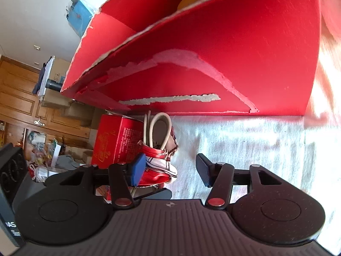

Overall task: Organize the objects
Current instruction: 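Close the right gripper on the red-ribboned beige strap bundle, then lift the strap bundle with the right gripper over the red box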

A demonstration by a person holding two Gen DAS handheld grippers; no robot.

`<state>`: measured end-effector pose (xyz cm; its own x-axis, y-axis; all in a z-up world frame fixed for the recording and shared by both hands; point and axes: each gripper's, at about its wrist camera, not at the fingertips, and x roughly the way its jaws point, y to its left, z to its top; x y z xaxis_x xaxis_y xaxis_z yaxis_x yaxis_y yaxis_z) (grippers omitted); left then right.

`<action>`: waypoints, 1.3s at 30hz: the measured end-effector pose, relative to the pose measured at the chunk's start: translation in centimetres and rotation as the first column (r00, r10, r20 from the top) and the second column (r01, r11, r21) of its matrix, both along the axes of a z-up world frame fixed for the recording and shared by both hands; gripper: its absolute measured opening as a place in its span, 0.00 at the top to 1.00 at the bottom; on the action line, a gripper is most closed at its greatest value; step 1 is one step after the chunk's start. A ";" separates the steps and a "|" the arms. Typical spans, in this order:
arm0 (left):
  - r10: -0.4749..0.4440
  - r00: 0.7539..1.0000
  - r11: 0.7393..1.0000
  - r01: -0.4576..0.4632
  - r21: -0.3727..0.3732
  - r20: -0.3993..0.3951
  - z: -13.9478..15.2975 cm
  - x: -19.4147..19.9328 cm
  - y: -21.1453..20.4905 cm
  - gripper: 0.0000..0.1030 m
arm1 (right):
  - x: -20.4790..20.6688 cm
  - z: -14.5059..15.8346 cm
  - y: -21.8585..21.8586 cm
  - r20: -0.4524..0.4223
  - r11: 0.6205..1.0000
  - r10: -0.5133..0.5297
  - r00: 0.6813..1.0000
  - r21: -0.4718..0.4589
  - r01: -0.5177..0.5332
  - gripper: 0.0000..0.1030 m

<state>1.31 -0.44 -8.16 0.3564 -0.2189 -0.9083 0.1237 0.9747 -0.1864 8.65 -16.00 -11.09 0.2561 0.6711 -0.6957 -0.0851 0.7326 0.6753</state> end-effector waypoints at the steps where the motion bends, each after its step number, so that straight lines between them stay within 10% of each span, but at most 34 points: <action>1: -0.004 1.000 1.000 0.004 0.013 0.000 0.0 0.1 -0.2 0.45 | 0.0 -0.1 0.1 -0.004 1.000 0.003 1.000 0.011 -0.003 0.45; 15: -0.042 0.999 0.997 0.041 0.058 0.008 -0.3 0.1 -1.8 0.49 | 0.3 -0.3 2.8 -0.009 0.997 0.056 0.998 0.051 -0.056 0.47; 26: -0.130 0.991 0.991 0.130 0.018 0.001 1.2 -0.2 -3.6 0.53 | -0.9 0.2 0.7 -0.041 0.998 0.024 0.999 0.061 -0.021 0.70; 39: -0.378 0.915 0.924 0.383 -0.005 0.139 5.1 -0.3 -13.9 0.53 | -5.6 4.6 -7.4 0.042 0.982 -0.186 0.982 0.045 0.184 0.70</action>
